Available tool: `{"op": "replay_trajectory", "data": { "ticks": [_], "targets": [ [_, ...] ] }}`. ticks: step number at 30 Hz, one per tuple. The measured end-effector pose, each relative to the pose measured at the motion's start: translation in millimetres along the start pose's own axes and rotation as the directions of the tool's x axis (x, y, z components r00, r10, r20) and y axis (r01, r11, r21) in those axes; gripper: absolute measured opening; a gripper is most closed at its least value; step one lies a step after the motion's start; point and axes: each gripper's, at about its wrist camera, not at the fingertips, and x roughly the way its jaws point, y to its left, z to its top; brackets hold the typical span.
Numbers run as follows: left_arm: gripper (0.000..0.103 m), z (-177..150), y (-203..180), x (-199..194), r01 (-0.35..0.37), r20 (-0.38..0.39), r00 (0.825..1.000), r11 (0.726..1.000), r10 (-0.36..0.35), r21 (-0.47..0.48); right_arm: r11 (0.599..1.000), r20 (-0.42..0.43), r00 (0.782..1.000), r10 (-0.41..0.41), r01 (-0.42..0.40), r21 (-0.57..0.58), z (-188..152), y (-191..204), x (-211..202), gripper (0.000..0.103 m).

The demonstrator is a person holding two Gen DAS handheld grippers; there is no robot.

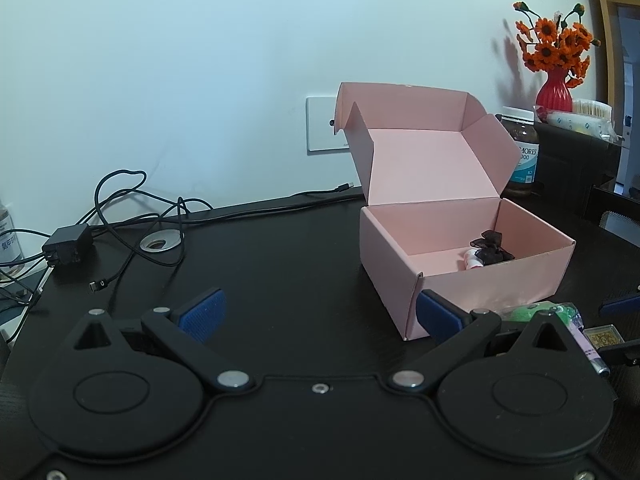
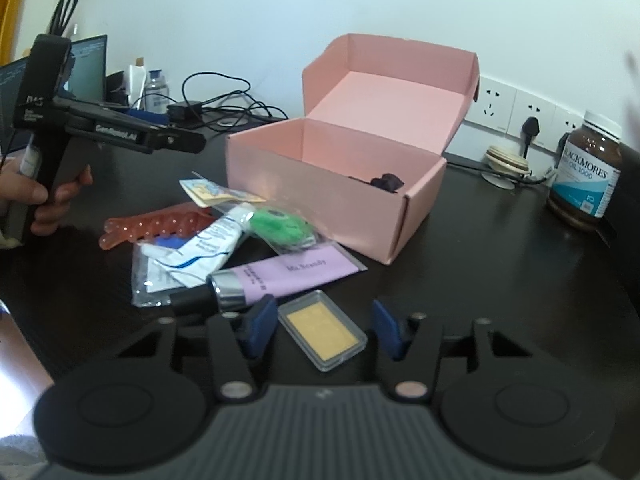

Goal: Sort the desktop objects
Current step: 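Close the right gripper on the gold card case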

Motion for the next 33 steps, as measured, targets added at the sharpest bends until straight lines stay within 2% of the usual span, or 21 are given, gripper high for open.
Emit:
{"op": "replay_trajectory", "data": {
  "ticks": [2,7,18,19,22,33],
  "targets": [
    [0.103,-0.1,-0.6,-0.1,-0.001,0.0,1.0,1.0,0.001,0.003,1.0,-0.001,1.0,-0.002,0.002,0.015,0.2,-1.7,0.2,0.041],
    [0.103,-0.1,-1.3,-0.1,0.0,0.0,1.0,1.0,0.0,0.006,0.995,-0.011,0.999,-0.032,0.033,0.099,-1.2,-14.7,1.2,0.04],
    [0.103,-0.2,-1.2,0.1,0.001,-0.001,1.0,1.0,-0.001,0.006,0.99,-0.034,0.999,-0.036,0.04,0.136,-3.9,-24.4,-3.5,0.042],
    [0.103,-0.2,-1.2,0.1,0.001,-0.002,1.0,1.0,-0.001,0.006,0.989,-0.036,0.999,-0.037,0.041,0.142,-4.3,-26.0,-3.7,0.044],
    [0.103,-0.2,-1.1,0.3,0.002,-0.002,1.0,1.0,-0.002,0.005,0.988,-0.044,0.999,-0.029,0.036,0.15,-5.7,-28.8,-5.9,0.059],
    [0.103,-0.4,-1.8,0.2,-0.001,-0.003,1.0,1.0,0.001,0.008,0.993,-0.036,0.999,-0.01,0.014,0.12,-11.4,-29.0,-11.0,0.059]
  ]
}}
